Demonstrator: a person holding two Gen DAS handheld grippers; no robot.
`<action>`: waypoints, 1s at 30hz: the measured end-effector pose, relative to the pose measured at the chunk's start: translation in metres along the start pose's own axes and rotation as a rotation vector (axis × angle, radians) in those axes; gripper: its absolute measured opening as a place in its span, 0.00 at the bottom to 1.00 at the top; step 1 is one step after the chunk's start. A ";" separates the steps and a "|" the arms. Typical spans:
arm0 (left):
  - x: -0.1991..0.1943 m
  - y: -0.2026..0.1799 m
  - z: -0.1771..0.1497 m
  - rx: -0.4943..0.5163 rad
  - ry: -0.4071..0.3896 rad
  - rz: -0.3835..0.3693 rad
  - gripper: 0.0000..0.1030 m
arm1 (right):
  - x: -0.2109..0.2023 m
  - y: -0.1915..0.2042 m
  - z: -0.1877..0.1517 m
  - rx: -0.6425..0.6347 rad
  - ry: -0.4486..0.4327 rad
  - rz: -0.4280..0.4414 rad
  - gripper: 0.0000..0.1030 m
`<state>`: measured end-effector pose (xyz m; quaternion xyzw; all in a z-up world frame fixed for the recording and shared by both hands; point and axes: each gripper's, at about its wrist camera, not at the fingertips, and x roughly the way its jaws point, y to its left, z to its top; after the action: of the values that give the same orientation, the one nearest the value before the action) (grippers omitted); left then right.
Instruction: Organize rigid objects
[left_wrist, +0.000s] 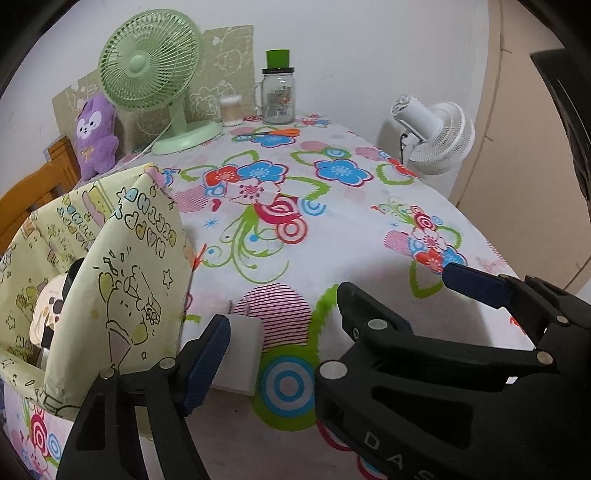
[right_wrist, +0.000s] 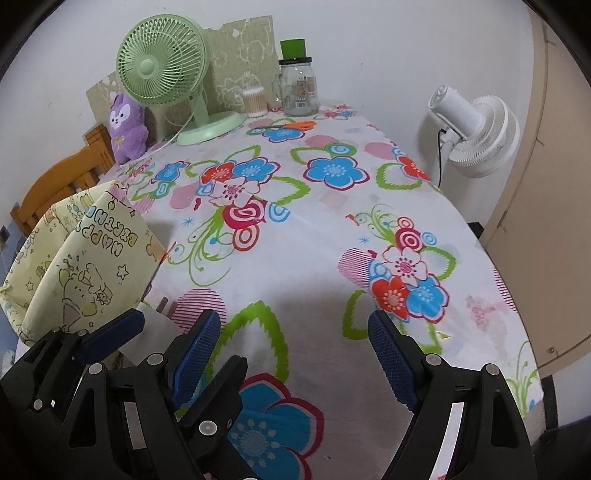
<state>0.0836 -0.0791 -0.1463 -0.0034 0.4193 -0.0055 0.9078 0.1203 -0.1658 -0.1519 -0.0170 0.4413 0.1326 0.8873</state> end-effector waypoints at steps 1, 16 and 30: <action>0.001 0.004 0.000 -0.006 0.002 0.002 0.79 | 0.001 0.001 0.000 0.000 0.002 0.002 0.82; 0.025 0.030 -0.004 -0.046 0.059 0.040 0.80 | 0.028 0.022 0.002 -0.032 0.048 -0.037 0.82; 0.022 0.029 -0.007 -0.019 0.026 0.020 0.39 | 0.033 0.025 0.002 -0.029 0.056 -0.022 0.82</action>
<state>0.0925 -0.0506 -0.1684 -0.0076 0.4311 0.0075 0.9022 0.1351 -0.1336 -0.1746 -0.0384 0.4640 0.1288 0.8756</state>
